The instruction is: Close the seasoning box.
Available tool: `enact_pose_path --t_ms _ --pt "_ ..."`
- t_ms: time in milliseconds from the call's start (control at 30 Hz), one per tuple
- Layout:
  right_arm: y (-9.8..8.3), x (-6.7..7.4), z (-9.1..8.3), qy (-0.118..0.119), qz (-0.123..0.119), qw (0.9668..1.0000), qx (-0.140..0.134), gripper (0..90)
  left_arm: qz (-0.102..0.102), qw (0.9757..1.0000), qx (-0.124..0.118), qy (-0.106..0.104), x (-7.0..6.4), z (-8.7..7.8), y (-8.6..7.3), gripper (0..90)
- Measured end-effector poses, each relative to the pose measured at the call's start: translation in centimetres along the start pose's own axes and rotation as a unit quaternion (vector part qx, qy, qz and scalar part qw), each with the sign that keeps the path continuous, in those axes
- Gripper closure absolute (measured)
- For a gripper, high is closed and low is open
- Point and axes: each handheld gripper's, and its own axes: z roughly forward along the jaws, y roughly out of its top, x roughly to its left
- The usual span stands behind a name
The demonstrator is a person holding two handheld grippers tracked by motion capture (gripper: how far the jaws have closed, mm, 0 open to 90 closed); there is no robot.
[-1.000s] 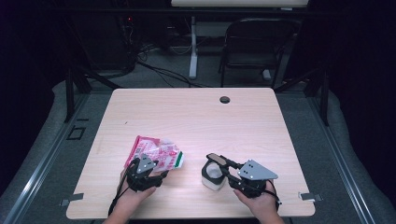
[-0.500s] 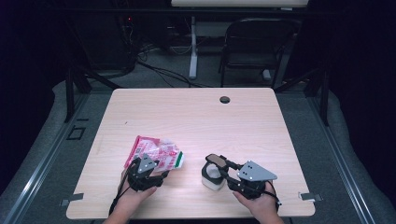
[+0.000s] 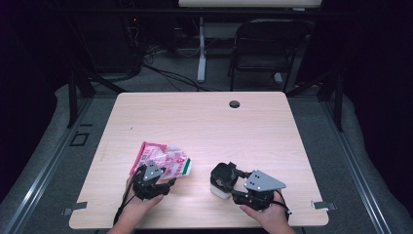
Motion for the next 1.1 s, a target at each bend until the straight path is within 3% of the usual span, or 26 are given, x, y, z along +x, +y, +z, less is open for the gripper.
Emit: enact_pose_path --t_ms 1100 --pt "-0.4 -0.56 0.2 -0.008 0.019 0.9998 0.007 44.5 -0.004 0.9998 -0.016 -0.008 -0.18 -0.72 0.43 43.6"
